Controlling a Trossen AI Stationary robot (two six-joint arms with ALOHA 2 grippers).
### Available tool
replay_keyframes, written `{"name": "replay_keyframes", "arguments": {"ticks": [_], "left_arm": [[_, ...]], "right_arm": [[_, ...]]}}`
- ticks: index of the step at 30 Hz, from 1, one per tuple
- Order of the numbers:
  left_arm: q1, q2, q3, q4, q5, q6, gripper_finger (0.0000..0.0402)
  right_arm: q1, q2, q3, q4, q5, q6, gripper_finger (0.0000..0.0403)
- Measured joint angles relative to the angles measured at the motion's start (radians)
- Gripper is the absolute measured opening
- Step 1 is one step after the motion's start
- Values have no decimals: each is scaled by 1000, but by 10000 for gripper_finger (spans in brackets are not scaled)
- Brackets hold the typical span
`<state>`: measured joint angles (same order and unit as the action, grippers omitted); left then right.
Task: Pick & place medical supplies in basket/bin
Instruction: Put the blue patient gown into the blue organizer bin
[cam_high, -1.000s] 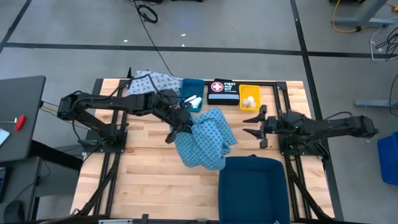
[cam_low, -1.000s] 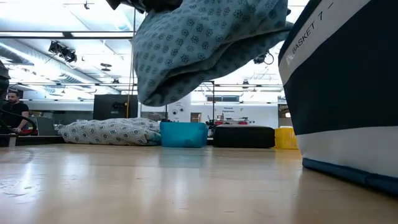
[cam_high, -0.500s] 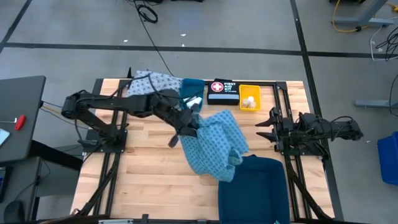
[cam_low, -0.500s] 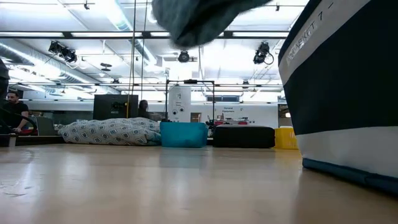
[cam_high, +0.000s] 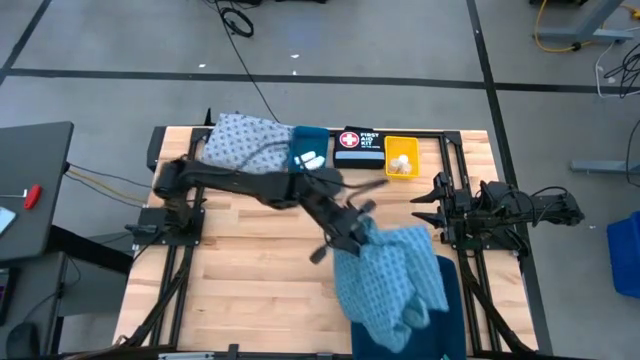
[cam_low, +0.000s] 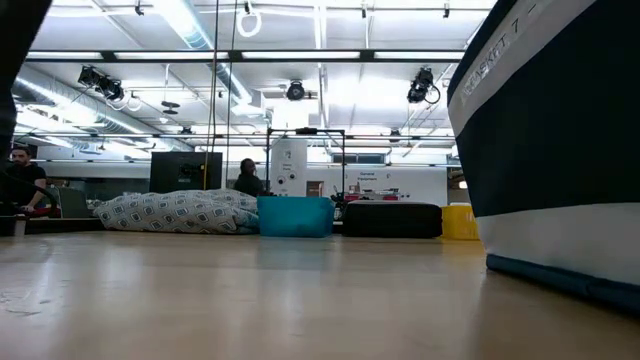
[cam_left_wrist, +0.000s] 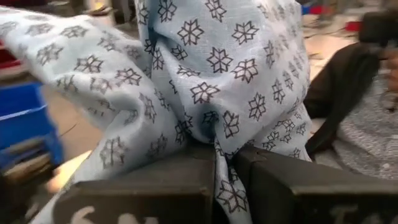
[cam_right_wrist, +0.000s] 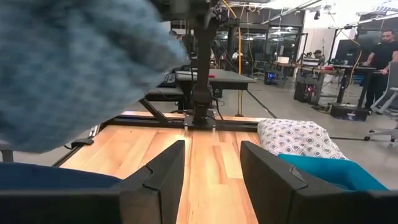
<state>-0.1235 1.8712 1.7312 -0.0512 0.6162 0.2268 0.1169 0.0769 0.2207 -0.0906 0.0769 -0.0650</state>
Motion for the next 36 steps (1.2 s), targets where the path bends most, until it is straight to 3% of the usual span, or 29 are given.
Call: {"name": "replay_keyframes", "arguments": {"ticks": [8,14,25,29,36], "left_arm": [[-14,253,199,51,83,-1,12],[-13,370,224,130,-35,1,12],[-13,452,225,147,-45,-21,12],[-23,462,225,137,-131,-21,12],[-21,461,225,191,-196,-29,67]], "right_arm": [[0,0,0,-3,0,-3,162],[0,0,0,-3,0,-2,162],[0,0,0,-4,0,0,162],[0,0,0,-4,0,0,162],[0,0,0,-3,26,0,162]]}}
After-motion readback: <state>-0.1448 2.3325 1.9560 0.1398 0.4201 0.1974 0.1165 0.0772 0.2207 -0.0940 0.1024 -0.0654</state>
